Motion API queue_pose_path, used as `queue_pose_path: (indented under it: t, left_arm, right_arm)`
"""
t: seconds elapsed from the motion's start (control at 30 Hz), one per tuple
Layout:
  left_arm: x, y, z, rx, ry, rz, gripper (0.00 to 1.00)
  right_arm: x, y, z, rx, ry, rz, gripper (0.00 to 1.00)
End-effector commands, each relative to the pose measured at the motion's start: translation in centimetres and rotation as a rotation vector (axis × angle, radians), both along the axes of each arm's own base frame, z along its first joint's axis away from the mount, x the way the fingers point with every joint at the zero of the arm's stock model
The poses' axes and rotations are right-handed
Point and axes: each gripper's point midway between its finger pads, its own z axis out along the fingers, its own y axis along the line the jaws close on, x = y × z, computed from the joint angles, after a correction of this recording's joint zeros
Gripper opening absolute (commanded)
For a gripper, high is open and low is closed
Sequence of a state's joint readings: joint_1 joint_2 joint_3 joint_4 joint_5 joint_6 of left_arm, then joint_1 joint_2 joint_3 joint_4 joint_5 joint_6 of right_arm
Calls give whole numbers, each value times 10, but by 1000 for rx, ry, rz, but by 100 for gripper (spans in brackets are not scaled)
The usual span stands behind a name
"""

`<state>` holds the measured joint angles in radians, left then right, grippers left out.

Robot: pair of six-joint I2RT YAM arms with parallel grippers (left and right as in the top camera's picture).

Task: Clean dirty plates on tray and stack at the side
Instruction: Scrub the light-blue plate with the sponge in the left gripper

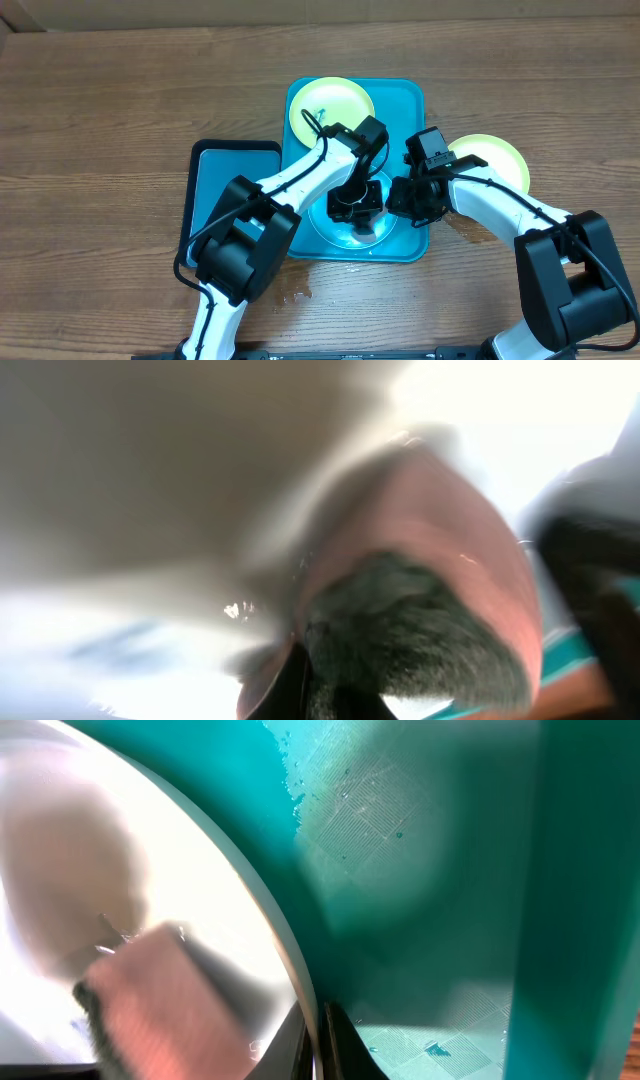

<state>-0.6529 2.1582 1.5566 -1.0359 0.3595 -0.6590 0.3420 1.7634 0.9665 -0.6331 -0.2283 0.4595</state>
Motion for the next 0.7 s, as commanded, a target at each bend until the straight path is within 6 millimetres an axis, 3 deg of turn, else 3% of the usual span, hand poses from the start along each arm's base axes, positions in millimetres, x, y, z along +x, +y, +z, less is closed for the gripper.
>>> queue_pose_path:
  t: [0.0,0.2,0.3,0.5,0.67]
  left_arm:
    - [8,61,-19,282,-31,54,4]
    - [31,119,-11,519,-137,75,4]
    - [41,136,-4,594,-187,72,4]
    - [61,143,16,634,-290,81,4]
    - [82,123,16,533,-361,90,4]
  right_arm:
    - [-12,-16,-17,-85,42,-27,4]
    - [-12,-16,-17,-85,42,-27,4]
    - [-12,-16,-17,-85,42,-27,4]
    - [-12,-16,-17,-85,42,-27,4]
    - [-12,-16,-17,-84,42,-28,4]
